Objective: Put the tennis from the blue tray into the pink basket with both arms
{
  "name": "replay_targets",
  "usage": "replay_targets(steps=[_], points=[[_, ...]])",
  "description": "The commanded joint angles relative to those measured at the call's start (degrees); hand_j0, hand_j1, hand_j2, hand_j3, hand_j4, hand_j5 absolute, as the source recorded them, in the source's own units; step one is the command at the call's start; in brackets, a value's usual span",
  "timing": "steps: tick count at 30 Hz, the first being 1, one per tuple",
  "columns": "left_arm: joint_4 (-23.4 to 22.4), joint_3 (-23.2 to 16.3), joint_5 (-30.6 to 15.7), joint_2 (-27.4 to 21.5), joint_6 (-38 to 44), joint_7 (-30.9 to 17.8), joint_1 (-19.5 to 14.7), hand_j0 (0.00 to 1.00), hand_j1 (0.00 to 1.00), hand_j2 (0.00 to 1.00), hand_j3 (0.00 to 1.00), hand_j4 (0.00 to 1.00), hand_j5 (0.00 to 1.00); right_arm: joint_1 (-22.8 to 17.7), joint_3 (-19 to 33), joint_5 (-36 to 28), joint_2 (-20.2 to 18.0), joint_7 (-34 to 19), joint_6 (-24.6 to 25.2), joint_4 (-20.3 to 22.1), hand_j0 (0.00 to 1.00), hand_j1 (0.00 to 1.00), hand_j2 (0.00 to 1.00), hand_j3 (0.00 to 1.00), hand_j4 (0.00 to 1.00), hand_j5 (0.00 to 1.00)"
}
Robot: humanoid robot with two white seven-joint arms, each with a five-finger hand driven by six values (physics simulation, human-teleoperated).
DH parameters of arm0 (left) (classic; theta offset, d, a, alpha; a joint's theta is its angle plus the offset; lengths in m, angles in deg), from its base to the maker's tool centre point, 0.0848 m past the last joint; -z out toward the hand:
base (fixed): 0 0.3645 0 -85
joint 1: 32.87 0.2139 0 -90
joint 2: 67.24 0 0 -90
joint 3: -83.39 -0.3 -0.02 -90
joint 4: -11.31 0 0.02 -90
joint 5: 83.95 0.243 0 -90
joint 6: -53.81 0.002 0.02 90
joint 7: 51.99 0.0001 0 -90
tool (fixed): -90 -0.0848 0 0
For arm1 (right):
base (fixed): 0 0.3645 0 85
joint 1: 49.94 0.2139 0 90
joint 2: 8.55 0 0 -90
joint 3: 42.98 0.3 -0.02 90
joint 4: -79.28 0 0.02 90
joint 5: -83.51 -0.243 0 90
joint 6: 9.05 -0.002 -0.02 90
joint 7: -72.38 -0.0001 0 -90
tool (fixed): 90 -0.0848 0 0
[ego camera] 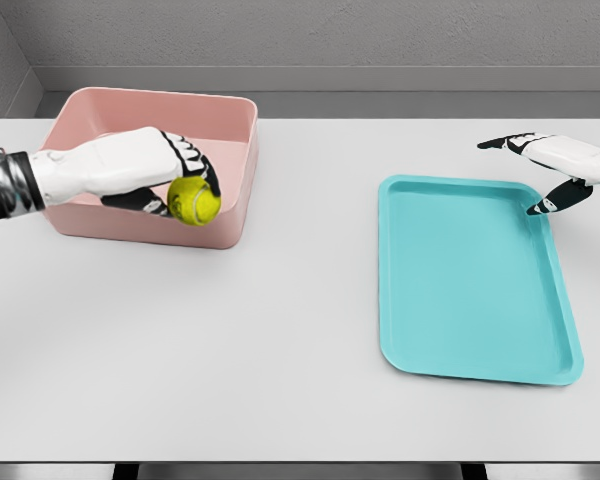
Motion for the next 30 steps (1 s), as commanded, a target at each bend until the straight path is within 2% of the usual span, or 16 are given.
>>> replay_targets(steps=[1, 10, 26, 30], points=[[-0.8, 0.1, -0.8, 0.1, 0.1, 0.0, 0.0, 0.56, 0.56, 0.56, 0.56, 0.56, 0.56, 0.0, 0.1, -0.4, -0.1, 0.0, 0.1, 0.0, 1.00, 1.00, 1.00, 1.00, 1.00, 1.00], [-2.6, 0.3, -1.2, 0.6, 0.1, 0.0, -0.1, 0.56, 0.56, 0.56, 0.56, 0.56, 0.56, 0.0, 0.0, -0.4, -0.1, 0.0, 0.1, 0.0, 1.00, 1.00, 1.00, 1.00, 1.00, 1.00], [-13.5, 0.4, -1.7, 5.8, 0.0, 0.3, -1.7, 0.56, 0.56, 0.56, 0.56, 0.56, 0.56, 0.0, 0.0, -0.4, -0.1, 0.0, 0.1, 0.2, 1.00, 1.00, 1.00, 1.00, 1.00, 1.00], [-16.2, 1.5, -1.7, 7.5, -0.3, 0.3, -1.7, 0.56, 0.56, 0.56, 0.56, 0.56, 0.56, 0.0, 0.0, -0.4, -0.1, 0.0, 0.1, 0.3, 1.00, 1.00, 1.00, 1.00, 1.00, 1.00]])
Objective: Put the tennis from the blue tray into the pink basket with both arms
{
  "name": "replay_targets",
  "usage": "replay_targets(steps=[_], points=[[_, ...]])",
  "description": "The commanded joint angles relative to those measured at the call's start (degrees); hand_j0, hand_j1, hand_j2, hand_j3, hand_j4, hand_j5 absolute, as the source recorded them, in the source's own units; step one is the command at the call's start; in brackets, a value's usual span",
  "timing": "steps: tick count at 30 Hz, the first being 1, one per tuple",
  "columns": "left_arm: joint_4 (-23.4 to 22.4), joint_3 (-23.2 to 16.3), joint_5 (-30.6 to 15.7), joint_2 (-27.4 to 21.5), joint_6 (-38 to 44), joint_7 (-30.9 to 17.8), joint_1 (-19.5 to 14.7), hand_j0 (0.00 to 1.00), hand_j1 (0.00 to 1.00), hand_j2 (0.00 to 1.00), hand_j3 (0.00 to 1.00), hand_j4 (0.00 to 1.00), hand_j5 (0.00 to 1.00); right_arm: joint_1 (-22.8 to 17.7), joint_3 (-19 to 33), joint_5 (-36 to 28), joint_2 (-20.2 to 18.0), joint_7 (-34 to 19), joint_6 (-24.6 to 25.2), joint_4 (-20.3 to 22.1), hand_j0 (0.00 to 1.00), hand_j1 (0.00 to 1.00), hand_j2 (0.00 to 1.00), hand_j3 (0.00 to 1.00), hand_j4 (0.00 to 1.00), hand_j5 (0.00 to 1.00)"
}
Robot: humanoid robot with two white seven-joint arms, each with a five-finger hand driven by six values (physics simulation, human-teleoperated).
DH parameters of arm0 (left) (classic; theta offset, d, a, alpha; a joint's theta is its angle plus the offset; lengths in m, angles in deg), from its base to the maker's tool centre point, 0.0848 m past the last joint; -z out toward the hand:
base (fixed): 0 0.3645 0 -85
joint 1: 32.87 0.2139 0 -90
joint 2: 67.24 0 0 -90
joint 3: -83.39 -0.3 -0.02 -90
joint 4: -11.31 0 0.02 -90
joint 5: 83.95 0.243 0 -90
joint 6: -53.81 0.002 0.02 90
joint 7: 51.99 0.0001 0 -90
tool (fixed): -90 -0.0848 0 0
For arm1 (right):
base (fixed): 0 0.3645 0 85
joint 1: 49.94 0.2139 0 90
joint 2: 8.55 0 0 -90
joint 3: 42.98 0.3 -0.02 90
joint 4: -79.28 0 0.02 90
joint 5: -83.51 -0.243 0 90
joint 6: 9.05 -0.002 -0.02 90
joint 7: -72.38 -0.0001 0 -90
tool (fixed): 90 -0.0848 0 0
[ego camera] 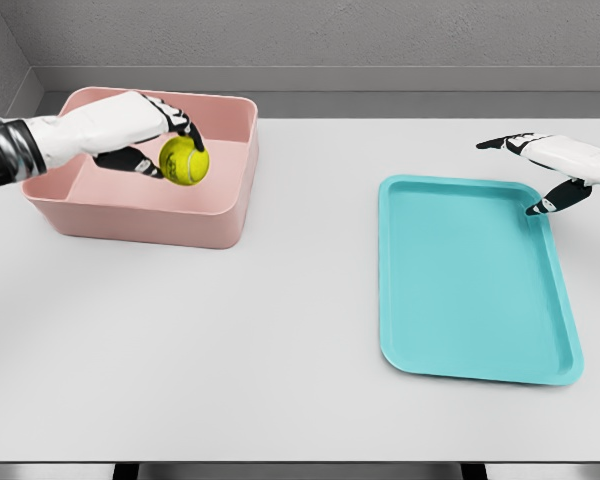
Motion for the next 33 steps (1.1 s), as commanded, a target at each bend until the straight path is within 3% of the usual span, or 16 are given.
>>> replay_targets(steps=[1, 2, 3, 4, 5, 11, 15, 16, 17, 18, 21, 25, 33], points=[[-1.6, 0.6, -0.3, 0.9, 0.0, 0.1, 0.0, 0.56, 0.56, 0.56, 0.56, 0.56, 0.56, 0.0, 0.1, -0.4, -0.1, 0.0, 0.1, 0.0, 1.00, 1.00, 1.00, 1.00, 1.00, 1.00], [-2.0, 0.6, -0.3, 1.1, 0.0, 0.1, 0.0, 0.56, 0.56, 0.56, 0.56, 0.56, 0.56, 0.0, 0.1, -0.4, 0.0, 0.0, 0.1, 0.0, 1.00, 1.00, 1.00, 1.00, 1.00, 1.00], [-2.1, 0.7, -0.3, 1.1, 0.1, 0.2, 0.0, 0.63, 0.63, 0.63, 0.63, 0.63, 0.63, 0.0, 0.1, -0.4, 0.0, 0.0, 0.1, 0.0, 1.00, 1.00, 1.00, 1.00, 1.00, 1.00], [-2.1, 0.7, -0.3, 1.1, 0.2, 0.5, 0.0, 0.92, 0.92, 0.92, 0.92, 0.92, 0.92, 0.0, 0.1, -0.4, -0.1, 0.0, 0.1, 0.0, 1.00, 1.00, 1.00, 1.00, 1.00, 1.00], [-2.1, 0.7, -0.3, 1.1, 0.4, 0.6, 0.0, 1.00, 1.00, 1.00, 1.00, 1.00, 1.00, 0.0, 0.1, -0.4, 0.0, 0.0, 0.1, 0.0, 1.00, 1.00, 1.00, 1.00, 1.00, 1.00], [-1.2, 0.9, -0.3, 0.4, 0.1, 0.6, 0.2, 1.00, 1.00, 1.00, 1.00, 1.00, 1.00, 0.0, 0.1, -0.4, -0.1, 0.0, 0.1, 0.0, 1.00, 1.00, 1.00, 1.00, 1.00, 1.00], [6.3, 2.9, -1.0, -4.5, -7.2, 0.5, 1.2, 1.00, 1.00, 1.00, 1.00, 1.00, 1.00, 0.0, 0.1, -0.4, -0.8, 0.0, 0.1, 0.4, 1.00, 1.00, 1.00, 1.00, 1.00, 1.00], [7.2, 4.3, -1.0, -6.5, -7.2, 0.5, 1.9, 1.00, 1.00, 1.00, 1.00, 1.00, 1.00, -0.1, 0.1, -0.4, -0.8, 0.0, 0.1, 0.6, 1.00, 1.00, 1.00, 1.00, 1.00, 1.00], [8.2, 8.6, -1.0, -8.4, -7.2, 0.5, 5.5, 1.00, 1.00, 1.00, 1.00, 1.00, 1.00, -0.1, 0.1, -0.4, -0.8, 0.0, 0.1, 0.8, 1.00, 1.00, 1.00, 1.00, 1.00, 1.00], [9.7, 9.9, -1.0, -8.6, -7.2, 0.5, 7.6, 1.00, 1.00, 1.00, 1.00, 1.00, 1.00, -0.1, 0.1, -0.4, -0.8, 0.0, 0.1, 0.8, 1.00, 1.00, 1.00, 1.00, 1.00, 1.00], [13.0, 10.3, -1.0, -13.2, -7.2, 0.5, 9.1, 1.00, 1.00, 1.00, 1.00, 1.00, 1.00, 0.0, 0.1, -0.4, -0.9, 0.1, 0.1, 0.8, 1.00, 1.00, 1.00, 1.00, 1.00, 1.00], [13.0, 12.3, -1.0, -13.5, -7.2, 0.5, 11.8, 1.00, 1.00, 1.00, 1.00, 1.00, 1.00, 0.0, 0.1, -0.4, -0.9, 0.1, 0.1, 1.2, 1.00, 1.00, 1.00, 1.00, 1.00, 1.00], [13.0, 12.3, -1.0, -13.5, -7.2, 0.5, 12.3, 1.00, 1.00, 1.00, 1.00, 1.00, 1.00, 0.1, 0.1, -0.5, -1.1, 0.1, 0.1, 1.5, 1.00, 1.00, 1.00, 1.00, 1.00, 1.00]])
